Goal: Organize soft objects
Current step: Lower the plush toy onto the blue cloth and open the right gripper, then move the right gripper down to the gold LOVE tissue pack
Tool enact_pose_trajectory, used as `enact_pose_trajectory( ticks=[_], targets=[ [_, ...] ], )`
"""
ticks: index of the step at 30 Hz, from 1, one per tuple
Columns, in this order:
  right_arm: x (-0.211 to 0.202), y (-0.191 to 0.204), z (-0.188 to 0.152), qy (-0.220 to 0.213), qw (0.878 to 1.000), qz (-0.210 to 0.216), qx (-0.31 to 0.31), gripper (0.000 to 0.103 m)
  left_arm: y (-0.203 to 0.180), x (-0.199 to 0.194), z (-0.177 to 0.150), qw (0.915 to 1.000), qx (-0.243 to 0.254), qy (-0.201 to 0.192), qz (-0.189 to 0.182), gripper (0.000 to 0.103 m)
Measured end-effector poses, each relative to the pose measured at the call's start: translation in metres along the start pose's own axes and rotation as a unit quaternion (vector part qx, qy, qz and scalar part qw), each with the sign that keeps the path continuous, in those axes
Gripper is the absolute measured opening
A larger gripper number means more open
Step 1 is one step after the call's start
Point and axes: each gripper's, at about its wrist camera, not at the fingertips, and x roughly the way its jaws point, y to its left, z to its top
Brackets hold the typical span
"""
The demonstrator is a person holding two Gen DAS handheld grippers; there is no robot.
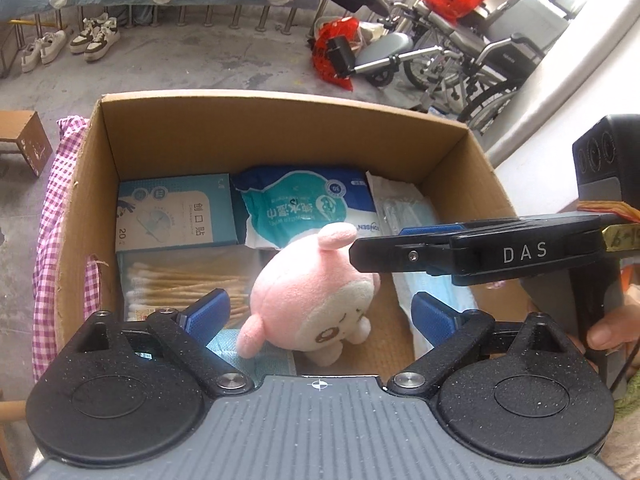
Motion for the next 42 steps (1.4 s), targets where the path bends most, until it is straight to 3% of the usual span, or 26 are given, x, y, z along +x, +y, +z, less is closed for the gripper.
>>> enact_pose_trajectory(
  ticks=[5, 12, 15, 19, 24, 28, 33, 36, 37, 42],
  targets=[
    [-0.058, 0.009, -0.011, -0.069, 0.998, 0.015, -0.007, 0.091, -0.003, -0.038, -0.009, 0.9988, 0.000, -0.045, -0.021, 0.100],
    [-0.143, 0.027, -0.041, -0.146, 0.988, 0.045, -0.027, 0.095, 0.001, -0.106, -0.033, 0.9906, -0.022, -0.120, -0.062, 0.102],
    [-0.171, 0.036, -0.066, -0.171, 0.983, 0.053, -0.029, 0.096, 0.000, -0.131, -0.051, 0.9871, -0.017, -0.141, -0.074, 0.102],
    [-0.190, 0.040, -0.111, -0.188, 0.979, 0.075, -0.021, 0.099, -0.001, -0.147, -0.087, 0.9872, -0.008, -0.146, -0.063, 0.102],
    [-0.167, 0.034, -0.172, -0.164, 0.983, 0.086, 0.020, 0.099, -0.010, -0.133, -0.143, 0.9907, 0.018, -0.115, -0.070, 0.102],
    [-0.128, 0.016, -0.204, -0.138, 0.985, 0.070, 0.076, 0.099, -0.031, -0.094, -0.179, 0.9901, 0.077, -0.081, -0.085, 0.102],
    [-0.081, -0.011, -0.224, -0.120, 0.982, 0.040, 0.140, 0.090, -0.049, -0.037, -0.184, 0.9912, 0.089, -0.040, -0.090, 0.102],
    [-0.062, -0.021, -0.224, -0.114, 0.982, 0.028, 0.150, 0.079, -0.052, -0.012, -0.180, 0.9919, 0.088, -0.029, -0.087, 0.102],
    [-0.053, -0.023, -0.222, -0.111, 0.982, 0.031, 0.151, 0.071, -0.053, -0.005, -0.179, 0.9926, 0.087, -0.027, -0.081, 0.102],
    [-0.023, -0.030, -0.218, -0.082, 0.985, 0.011, 0.150, 0.064, -0.057, 0.023, -0.176, 0.9934, 0.080, -0.009, -0.081, 0.101]
  ],
)
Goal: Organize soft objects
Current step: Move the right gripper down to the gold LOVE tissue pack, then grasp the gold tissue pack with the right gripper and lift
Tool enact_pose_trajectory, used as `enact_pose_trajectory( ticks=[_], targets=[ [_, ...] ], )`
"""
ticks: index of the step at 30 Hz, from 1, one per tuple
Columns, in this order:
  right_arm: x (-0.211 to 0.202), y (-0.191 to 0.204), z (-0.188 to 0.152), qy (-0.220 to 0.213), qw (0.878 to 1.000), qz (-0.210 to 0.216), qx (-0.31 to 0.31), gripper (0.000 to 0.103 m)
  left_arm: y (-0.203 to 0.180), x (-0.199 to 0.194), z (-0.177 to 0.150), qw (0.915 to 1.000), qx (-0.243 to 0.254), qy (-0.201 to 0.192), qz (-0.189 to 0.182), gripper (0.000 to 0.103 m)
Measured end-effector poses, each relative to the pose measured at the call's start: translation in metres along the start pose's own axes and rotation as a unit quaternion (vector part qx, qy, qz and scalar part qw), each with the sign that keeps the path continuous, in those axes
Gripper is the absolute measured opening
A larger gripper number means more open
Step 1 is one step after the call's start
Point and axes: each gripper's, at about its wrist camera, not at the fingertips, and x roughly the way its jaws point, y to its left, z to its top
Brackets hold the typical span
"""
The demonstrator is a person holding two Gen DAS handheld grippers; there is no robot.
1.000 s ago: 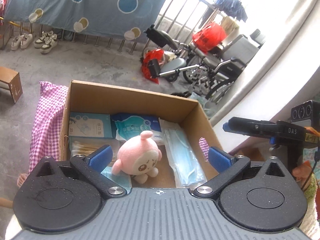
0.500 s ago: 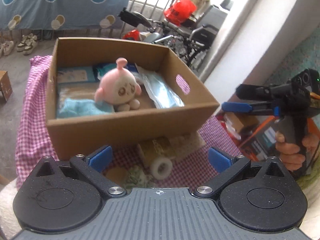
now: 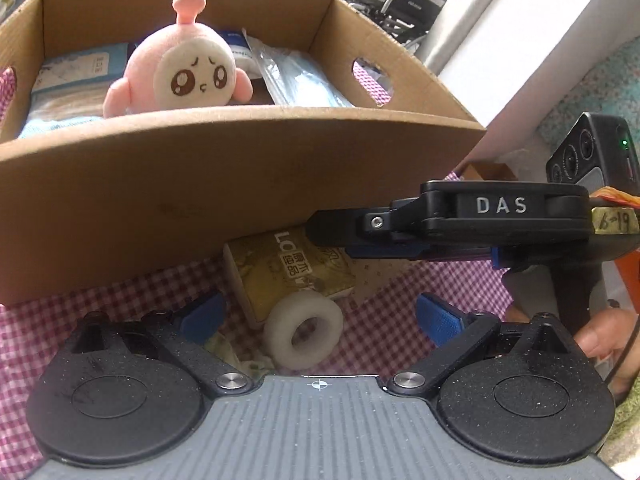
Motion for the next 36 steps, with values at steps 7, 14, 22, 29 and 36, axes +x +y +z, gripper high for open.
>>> enact_pose_trajectory(
  ticks=[7, 14, 22, 29, 36],
  targets=[
    [0.010, 0.000, -0.003, 0.013, 1.000, 0.018, -0.006, 0.063, 0.004, 0.024, 0.003, 0.9993, -0.012, 0.032, -0.012, 0.102],
    [-0.017, -0.005, -0.009, -0.012, 0.999, 0.033, 0.006, 0.063, -0.007, 0.016, 0.005, 0.9995, 0.000, 0.024, -0.022, 0.102],
    [-0.062, 0.005, -0.029, -0.057, 0.998, 0.031, -0.011, 0.063, -0.031, -0.006, 0.000, 0.9990, 0.035, 0.001, -0.029, 0.102],
    [-0.081, 0.007, -0.035, -0.069, 0.997, 0.023, -0.022, 0.063, -0.044, -0.029, -0.013, 0.9981, 0.049, -0.017, -0.033, 0.102],
    [-0.083, 0.025, -0.038, -0.073, 0.996, 0.024, -0.034, 0.063, -0.052, -0.040, -0.017, 0.9974, 0.056, -0.034, -0.028, 0.102]
  ],
)
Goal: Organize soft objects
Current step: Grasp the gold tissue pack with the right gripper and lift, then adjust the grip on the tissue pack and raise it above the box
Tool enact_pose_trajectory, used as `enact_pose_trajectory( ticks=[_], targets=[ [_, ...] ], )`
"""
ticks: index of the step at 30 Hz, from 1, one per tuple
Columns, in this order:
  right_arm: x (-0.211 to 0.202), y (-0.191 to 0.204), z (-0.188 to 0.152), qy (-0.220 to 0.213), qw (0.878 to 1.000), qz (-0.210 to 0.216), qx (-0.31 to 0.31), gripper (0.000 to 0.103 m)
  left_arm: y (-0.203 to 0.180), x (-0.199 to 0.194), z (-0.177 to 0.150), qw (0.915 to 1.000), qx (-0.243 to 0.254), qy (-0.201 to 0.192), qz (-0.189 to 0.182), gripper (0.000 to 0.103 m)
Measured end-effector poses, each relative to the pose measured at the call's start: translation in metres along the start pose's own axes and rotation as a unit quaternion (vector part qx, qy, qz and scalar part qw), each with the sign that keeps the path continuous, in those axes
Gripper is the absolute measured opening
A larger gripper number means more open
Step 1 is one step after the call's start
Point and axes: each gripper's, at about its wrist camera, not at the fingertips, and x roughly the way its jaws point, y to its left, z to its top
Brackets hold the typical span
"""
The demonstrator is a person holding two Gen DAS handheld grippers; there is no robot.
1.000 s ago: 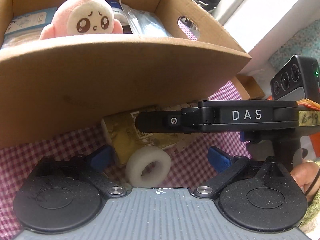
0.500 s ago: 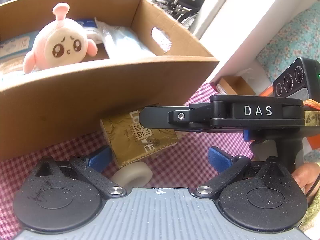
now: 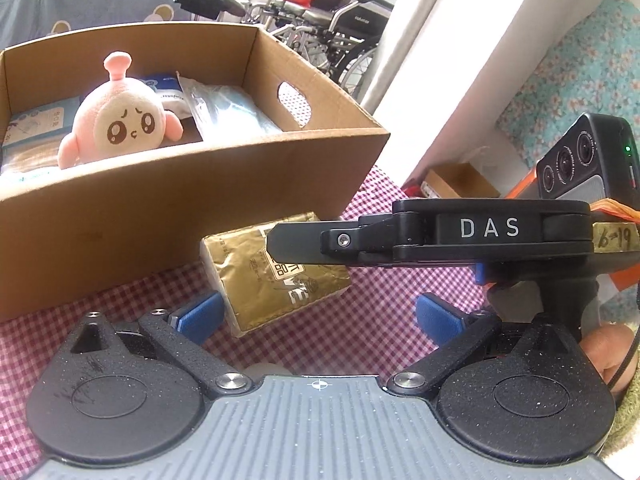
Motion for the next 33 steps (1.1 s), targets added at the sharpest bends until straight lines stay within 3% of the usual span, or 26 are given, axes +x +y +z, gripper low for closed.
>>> enact_pose_trajectory(
  ticks=[24, 33],
  targets=[
    [0.025, 0.027, -0.004, 0.044, 0.998, -0.026, -0.020, 0.063, 0.013, -0.017, -0.024, 0.9994, -0.026, -0.023, -0.007, 0.102],
    [0.045, 0.040, -0.001, 0.048, 0.994, -0.026, -0.093, 0.063, 0.021, -0.018, -0.039, 0.9985, -0.046, -0.016, -0.025, 0.102]
  ],
)
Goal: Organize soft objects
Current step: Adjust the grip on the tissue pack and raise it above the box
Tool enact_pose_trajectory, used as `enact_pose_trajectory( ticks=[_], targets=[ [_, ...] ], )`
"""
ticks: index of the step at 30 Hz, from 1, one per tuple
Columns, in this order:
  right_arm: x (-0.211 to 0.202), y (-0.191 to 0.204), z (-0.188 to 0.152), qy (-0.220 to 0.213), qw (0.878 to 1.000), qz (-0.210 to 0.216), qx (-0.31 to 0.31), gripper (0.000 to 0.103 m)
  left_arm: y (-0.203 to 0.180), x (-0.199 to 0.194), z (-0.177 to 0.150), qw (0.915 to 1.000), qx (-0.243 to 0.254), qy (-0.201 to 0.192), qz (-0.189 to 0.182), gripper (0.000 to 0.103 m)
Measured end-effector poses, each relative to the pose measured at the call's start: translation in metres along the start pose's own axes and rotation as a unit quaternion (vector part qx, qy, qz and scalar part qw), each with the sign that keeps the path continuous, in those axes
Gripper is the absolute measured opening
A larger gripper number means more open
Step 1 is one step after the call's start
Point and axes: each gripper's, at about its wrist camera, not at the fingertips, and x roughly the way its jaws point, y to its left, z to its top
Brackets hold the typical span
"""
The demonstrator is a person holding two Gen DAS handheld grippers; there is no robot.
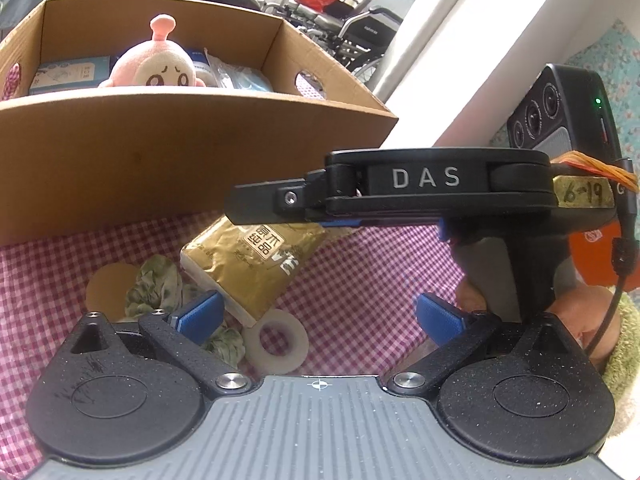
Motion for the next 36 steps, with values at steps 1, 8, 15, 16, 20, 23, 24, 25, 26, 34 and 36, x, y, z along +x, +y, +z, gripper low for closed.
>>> enact_pose_trajectory(
  ticks=[1, 8, 15, 16, 20, 23, 24, 25, 26, 34, 36],
  targets=[
    [0.004, -0.001, 0.001, 0.000, 1.000, -0.002, -0.006, 0.063, 0.001, 0.002, -0.001, 1.0000, -0.003, 0.004, -0.005, 0.102],
    [0.015, -0.031, 0.006, -0.016, 0.999, -0.025, 0.033, 0.063, 0.002, 0.024, -0.014, 0.9994, 0.000, 0.030, -0.016, 0.101],
    [-0.017, -0.065, -0.005, -0.033, 0.990, 0.017, 0.139, 0.063, 0.009, 0.002, -0.009, 0.9997, 0.017, 0.000, -0.018, 0.101],
    [-0.018, -0.068, -0.008, -0.026, 0.987, 0.024, 0.155, 0.063, 0.011, -0.001, -0.005, 0.9998, 0.016, -0.007, -0.013, 0.101],
    [-0.008, -0.082, -0.022, 0.011, 0.975, 0.047, 0.216, 0.064, 0.020, 0.006, 0.013, 0.9998, 0.018, -0.008, 0.008, 0.099],
    [0.000, -0.091, -0.028, 0.016, 0.972, 0.054, 0.229, 0.068, 0.020, 0.027, 0.027, 0.9984, 0.032, 0.028, 0.037, 0.097],
    [0.004, -0.095, -0.031, 0.022, 0.970, 0.055, 0.236, 0.068, 0.019, 0.034, 0.031, 0.9974, 0.038, 0.041, 0.045, 0.096],
    [0.008, -0.098, -0.033, 0.027, 0.968, 0.057, 0.242, 0.068, 0.018, 0.042, 0.034, 0.9962, 0.045, 0.055, 0.050, 0.095],
    [0.012, -0.099, -0.034, 0.031, 0.967, 0.059, 0.246, 0.067, 0.018, 0.048, 0.035, 0.9951, 0.050, 0.066, 0.055, 0.095],
    [0.024, -0.094, -0.027, 0.030, 0.972, 0.065, 0.224, 0.061, 0.020, 0.070, 0.035, 0.9906, 0.060, 0.109, 0.056, 0.085],
    [0.025, -0.087, -0.027, 0.026, 0.977, 0.053, 0.204, 0.057, 0.022, 0.073, 0.035, 0.9906, 0.052, 0.117, 0.048, 0.085]
  ],
)
